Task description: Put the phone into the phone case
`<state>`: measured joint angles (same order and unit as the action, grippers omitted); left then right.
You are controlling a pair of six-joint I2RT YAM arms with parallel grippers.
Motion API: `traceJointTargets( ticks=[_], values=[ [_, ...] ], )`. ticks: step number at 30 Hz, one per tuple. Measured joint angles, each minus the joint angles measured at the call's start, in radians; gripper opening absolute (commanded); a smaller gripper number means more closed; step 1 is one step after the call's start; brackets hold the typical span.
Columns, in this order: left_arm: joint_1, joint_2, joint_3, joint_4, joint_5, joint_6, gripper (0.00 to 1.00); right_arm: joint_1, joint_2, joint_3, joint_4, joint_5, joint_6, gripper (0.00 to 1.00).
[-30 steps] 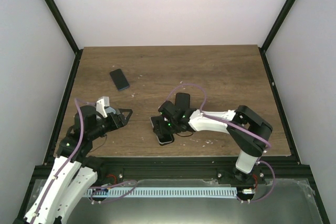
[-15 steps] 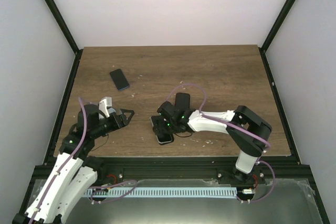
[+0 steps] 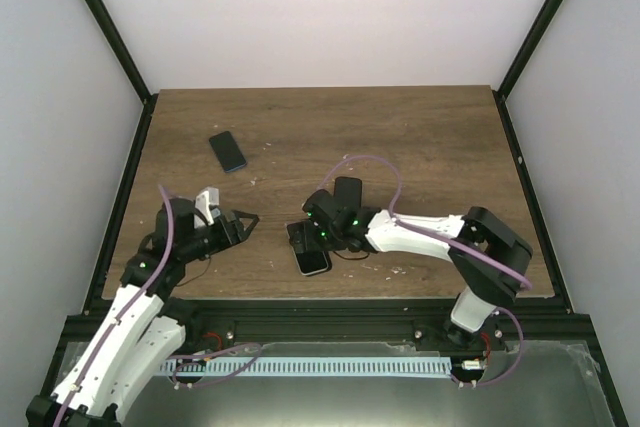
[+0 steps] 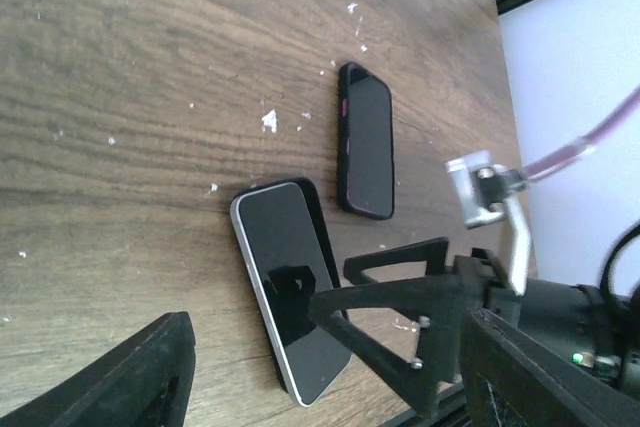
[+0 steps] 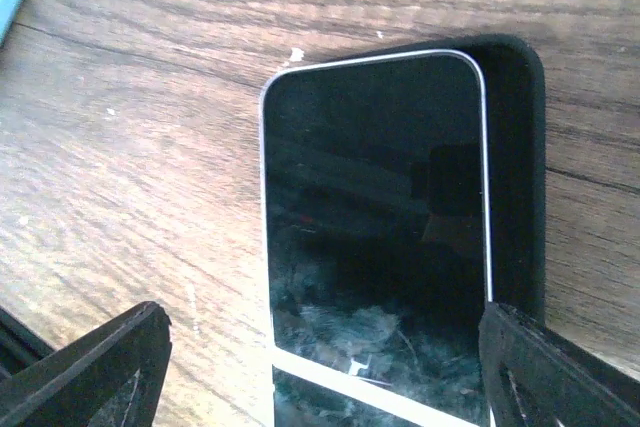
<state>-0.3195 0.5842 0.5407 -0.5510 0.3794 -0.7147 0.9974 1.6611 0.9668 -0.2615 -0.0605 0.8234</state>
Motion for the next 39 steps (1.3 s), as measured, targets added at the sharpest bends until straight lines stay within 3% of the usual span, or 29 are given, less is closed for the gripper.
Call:
traceJointTargets(
  ticks=[4,11,22,39],
  values=[
    [0.000,0.042,-0.042,0.033,0.034,-0.017,0.60,0.000,-0.045,-0.016,0.004,0.008,-0.034,0.67],
    [-0.054,0.182,-0.081,0.112,0.087,-0.044,0.57,-0.029,-0.064,-0.052,0.017,0.011,-0.085,0.48],
    [-0.190,0.373,-0.143,0.333,0.095,-0.127,0.51,-0.086,-0.052,-0.140,0.084,-0.031,-0.103,0.47],
    [-0.196,0.428,-0.203,0.439,0.076,-0.146,0.46,-0.086,-0.031,-0.182,0.138,-0.087,-0.102,0.45]
  ],
)
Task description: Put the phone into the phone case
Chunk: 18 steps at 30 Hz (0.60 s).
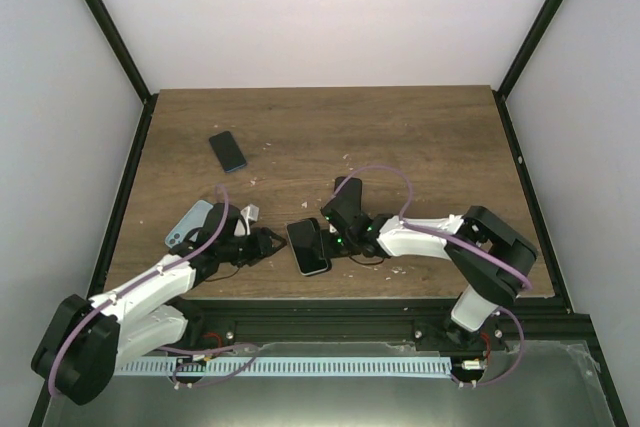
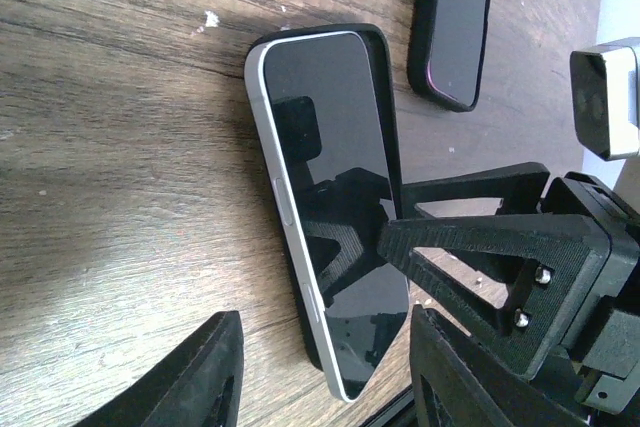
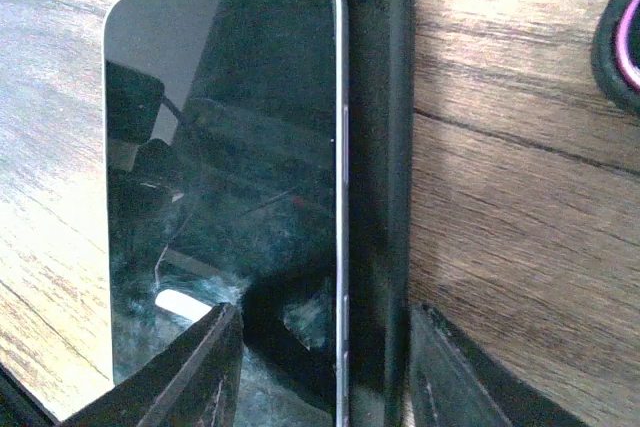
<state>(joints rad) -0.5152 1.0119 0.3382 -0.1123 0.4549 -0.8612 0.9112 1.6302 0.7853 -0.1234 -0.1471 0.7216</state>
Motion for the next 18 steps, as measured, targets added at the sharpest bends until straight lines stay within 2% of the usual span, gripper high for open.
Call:
traceJointTargets(
  ticks=[11,18],
  values=[
    [0.000,0.036,-0.013,0.025,0.002,0.004,0.43,0.017,0.008,-0.034,0.079,-0.106,0.062,0.37],
    [-0.001,0.080,-0.015,0.046,0.007,0.007,0.32,0.029,0.013,-0.039,0.098,-0.132,0.094,0.33]
  ],
)
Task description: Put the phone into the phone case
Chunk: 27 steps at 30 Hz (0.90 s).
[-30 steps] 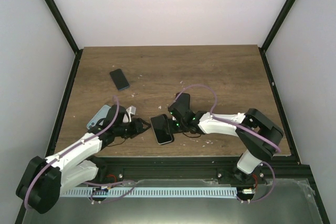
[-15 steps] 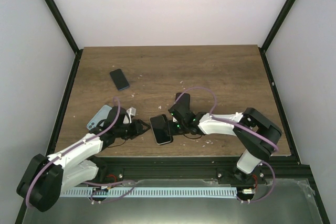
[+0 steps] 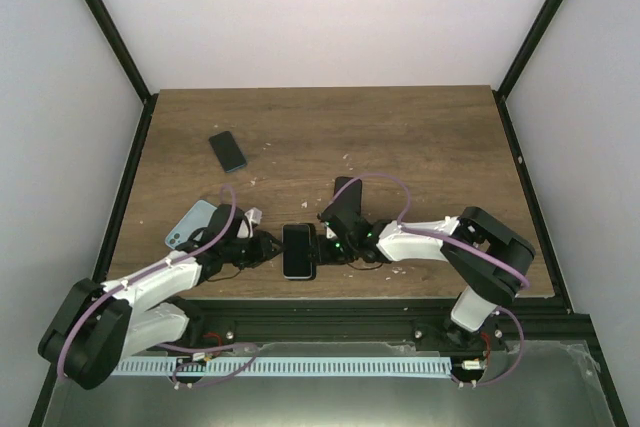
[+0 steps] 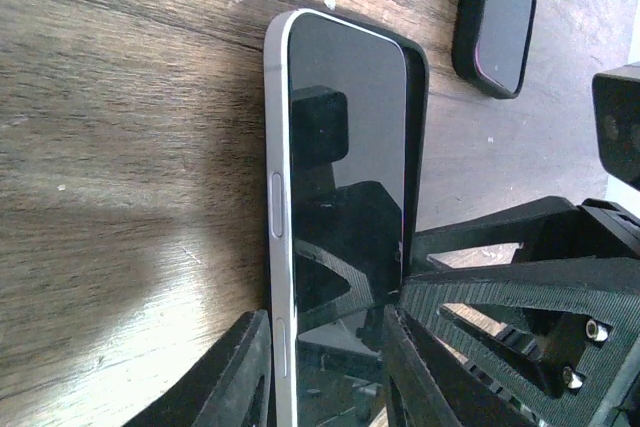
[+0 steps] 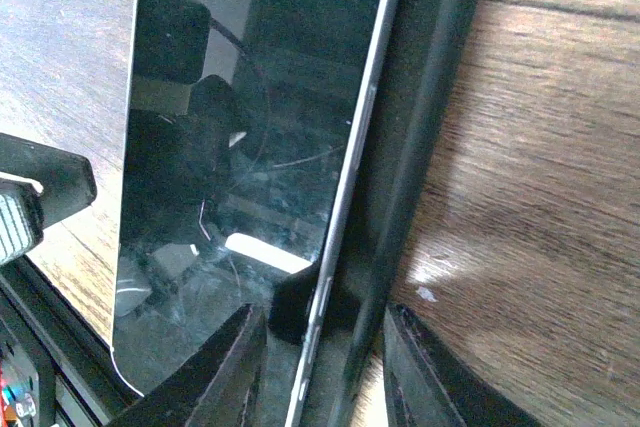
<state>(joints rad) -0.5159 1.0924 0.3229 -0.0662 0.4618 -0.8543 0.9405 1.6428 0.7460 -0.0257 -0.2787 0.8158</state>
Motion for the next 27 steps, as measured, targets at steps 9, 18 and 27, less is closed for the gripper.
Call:
traceJointTargets(
  ticks=[9,18,27],
  values=[
    [0.000,0.091,-0.005,0.056,0.026,0.016,0.24,0.000,0.000,-0.023,0.043,0.013,0.014,0.32],
    [-0.002,0.128,-0.005,0.082,0.033,0.049,0.12,-0.001,0.000,-0.042,0.087,0.014,0.016,0.31],
    [-0.013,0.164,-0.005,0.126,0.040,0.061,0.08,-0.003,0.004,-0.042,0.094,0.009,0.016,0.29]
  ],
)
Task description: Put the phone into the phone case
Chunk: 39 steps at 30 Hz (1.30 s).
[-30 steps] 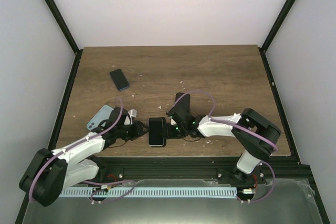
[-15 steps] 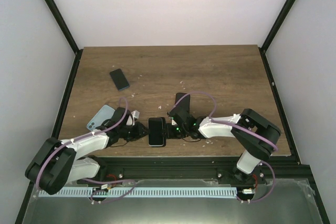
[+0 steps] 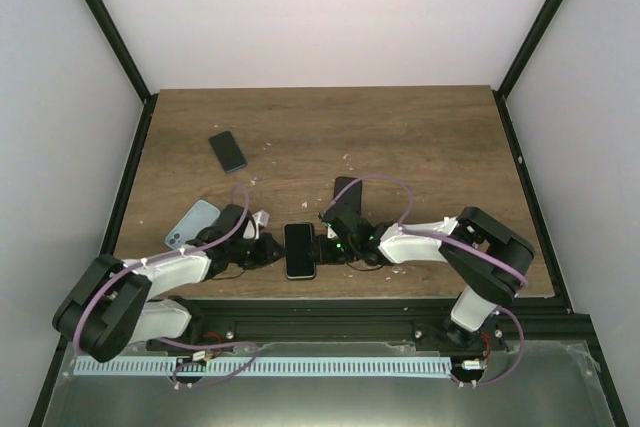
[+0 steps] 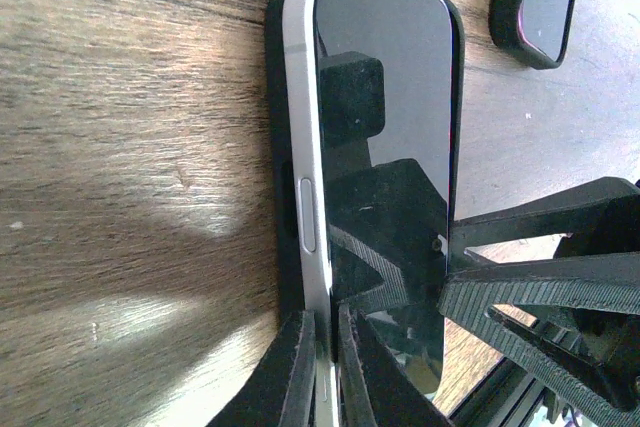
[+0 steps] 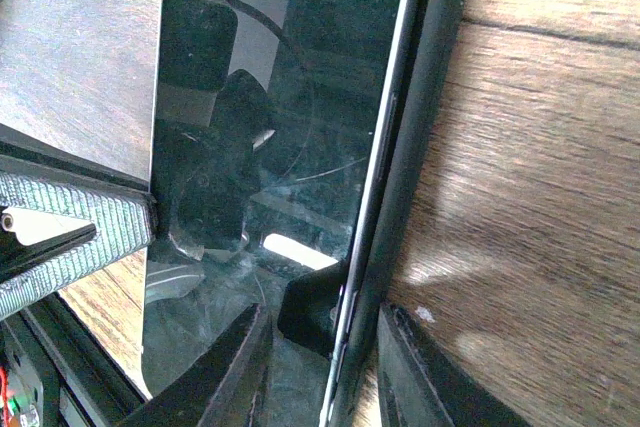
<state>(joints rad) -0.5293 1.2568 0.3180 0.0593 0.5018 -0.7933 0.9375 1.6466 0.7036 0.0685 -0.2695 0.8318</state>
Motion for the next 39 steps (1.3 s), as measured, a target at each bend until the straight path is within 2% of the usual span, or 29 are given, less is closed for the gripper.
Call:
traceJointTargets(
  ticks=[10,21,30,33,36,39],
  values=[
    [-0.016,0.011,0.000,0.021,-0.023,0.002,0.16,-0.008,0.000,-0.015,0.030,-0.012,-0.007,0.29],
    [-0.032,-0.077,0.002,-0.032,-0.083,-0.016,0.33,-0.026,-0.012,-0.069,0.118,-0.026,0.001,0.32],
    [-0.025,-0.021,0.021,-0.065,-0.105,-0.013,0.43,-0.029,0.012,-0.073,0.177,-0.064,0.027,0.34],
    [-0.024,-0.005,0.035,-0.069,-0.104,-0.005,0.43,-0.032,0.018,-0.074,0.194,-0.076,0.037,0.35],
    [-0.022,0.015,0.050,-0.071,-0.100,0.011,0.34,-0.038,0.018,-0.092,0.229,-0.082,0.053,0.36],
    [-0.020,0.027,0.049,-0.067,-0.090,0.019,0.30,-0.049,0.018,-0.112,0.265,-0.101,0.074,0.36]
  ],
)
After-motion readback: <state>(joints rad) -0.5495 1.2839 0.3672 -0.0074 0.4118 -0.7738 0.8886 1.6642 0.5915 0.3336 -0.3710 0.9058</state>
